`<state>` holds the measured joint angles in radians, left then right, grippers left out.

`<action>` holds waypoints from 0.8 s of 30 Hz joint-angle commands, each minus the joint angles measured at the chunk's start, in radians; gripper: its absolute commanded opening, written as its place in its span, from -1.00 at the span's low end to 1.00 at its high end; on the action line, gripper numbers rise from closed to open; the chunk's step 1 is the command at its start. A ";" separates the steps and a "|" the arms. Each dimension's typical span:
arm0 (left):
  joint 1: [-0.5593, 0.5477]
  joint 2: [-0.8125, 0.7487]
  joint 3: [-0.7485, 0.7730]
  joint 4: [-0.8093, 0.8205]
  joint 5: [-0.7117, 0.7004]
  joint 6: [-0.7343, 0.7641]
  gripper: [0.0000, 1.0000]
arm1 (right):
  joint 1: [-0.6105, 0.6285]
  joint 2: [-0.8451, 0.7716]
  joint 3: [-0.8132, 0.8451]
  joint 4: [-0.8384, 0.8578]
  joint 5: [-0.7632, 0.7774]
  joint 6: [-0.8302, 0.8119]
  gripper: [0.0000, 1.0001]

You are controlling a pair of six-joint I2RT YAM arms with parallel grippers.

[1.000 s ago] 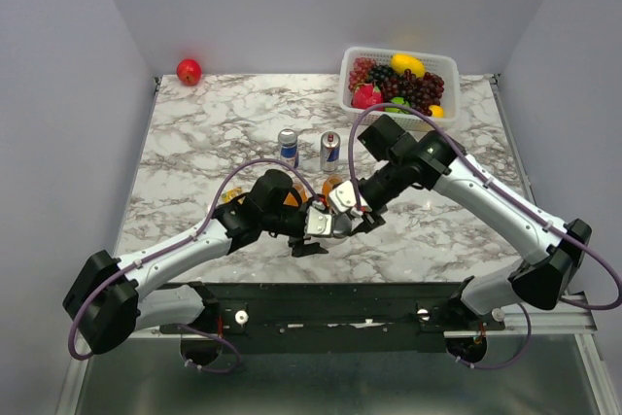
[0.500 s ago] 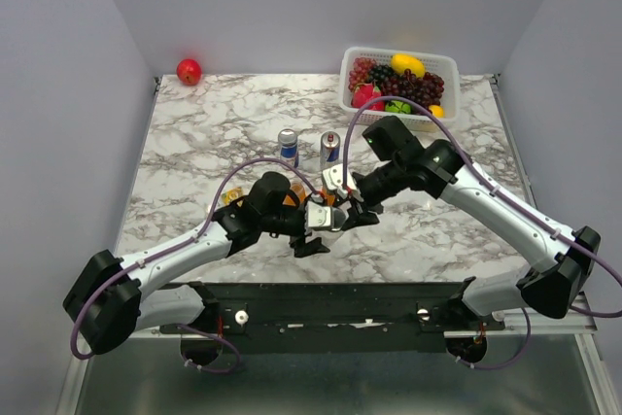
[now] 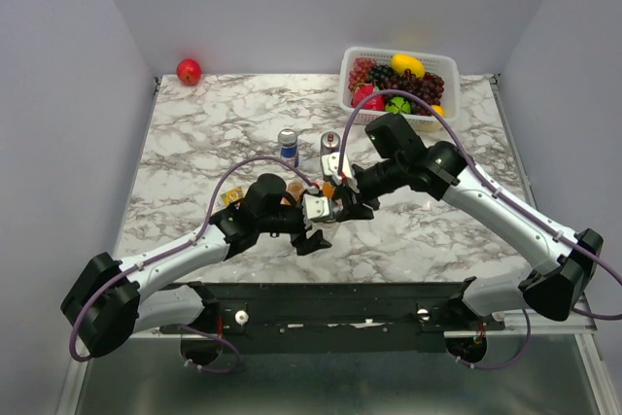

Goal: Screw on the bottle caps

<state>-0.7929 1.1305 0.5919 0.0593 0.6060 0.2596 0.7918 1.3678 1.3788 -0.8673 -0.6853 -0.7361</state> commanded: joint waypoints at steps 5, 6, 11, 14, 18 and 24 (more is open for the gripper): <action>0.007 -0.069 -0.007 0.071 0.018 -0.017 -1.00 | -0.011 -0.013 -0.034 0.102 -0.078 0.073 0.54; 0.011 -0.071 -0.009 0.068 0.020 -0.017 -1.00 | -0.012 -0.010 -0.031 0.102 -0.089 0.070 0.56; 0.015 -0.072 -0.006 0.066 0.028 -0.025 -1.00 | -0.031 0.010 0.008 0.106 -0.171 0.063 0.56; 0.017 -0.074 -0.009 0.065 0.029 -0.028 -1.00 | -0.049 0.024 0.034 0.108 -0.217 0.079 0.55; 0.017 -0.074 -0.012 0.076 0.031 -0.033 -1.00 | -0.058 0.040 0.036 0.125 -0.249 0.124 0.49; 0.017 -0.061 -0.007 0.143 0.008 -0.083 -1.00 | -0.065 0.053 -0.015 0.203 -0.260 0.240 0.02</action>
<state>-0.7780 1.0767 0.5880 0.1192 0.6090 0.2203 0.7311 1.4033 1.3872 -0.7341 -0.9043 -0.5865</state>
